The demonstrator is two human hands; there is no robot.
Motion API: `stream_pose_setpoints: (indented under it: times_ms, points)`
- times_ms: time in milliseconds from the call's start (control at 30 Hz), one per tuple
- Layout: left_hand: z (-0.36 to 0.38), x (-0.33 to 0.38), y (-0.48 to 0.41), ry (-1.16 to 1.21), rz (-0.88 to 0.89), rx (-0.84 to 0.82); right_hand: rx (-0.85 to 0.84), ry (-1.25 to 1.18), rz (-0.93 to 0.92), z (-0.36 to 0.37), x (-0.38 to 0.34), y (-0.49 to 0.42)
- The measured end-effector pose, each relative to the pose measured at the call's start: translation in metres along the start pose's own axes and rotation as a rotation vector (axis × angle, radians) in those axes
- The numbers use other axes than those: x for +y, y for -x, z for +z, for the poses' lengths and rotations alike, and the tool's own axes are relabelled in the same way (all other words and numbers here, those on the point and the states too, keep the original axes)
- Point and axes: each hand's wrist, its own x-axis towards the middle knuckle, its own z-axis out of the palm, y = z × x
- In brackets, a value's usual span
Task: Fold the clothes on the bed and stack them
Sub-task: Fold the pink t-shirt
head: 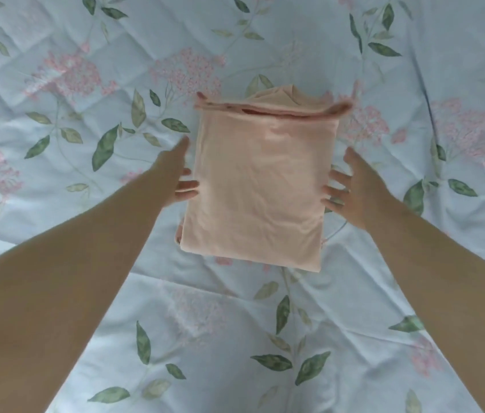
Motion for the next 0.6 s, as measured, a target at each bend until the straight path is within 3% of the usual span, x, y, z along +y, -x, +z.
stream_pose_setpoints:
  times_ms: [100,267,367,433,533,600]
  points:
    - [0.014,-0.04,-0.015,-0.374,0.184,0.194,0.181,0.308,-0.115,-0.001,0.036,-0.013]
    - [0.015,-0.083,-0.016,-0.427,0.152,0.155,0.174,0.45,-0.128,-0.004,0.077,-0.013]
    - [0.007,-0.098,-0.011,-0.588,0.152,0.094,0.16,0.536,-0.067,-0.001,0.09,-0.004]
    - [-0.003,-0.104,-0.007,-0.543,0.156,0.023,0.108,0.545,-0.027,-0.003,0.094,0.005]
    - [-0.022,-0.109,0.002,-0.291,0.018,-0.244,0.068,0.516,-0.007,-0.019,0.1,0.02]
    - [-0.03,-0.123,0.011,-0.478,-0.113,-0.427,0.015,0.577,0.1,-0.039,0.115,0.034]
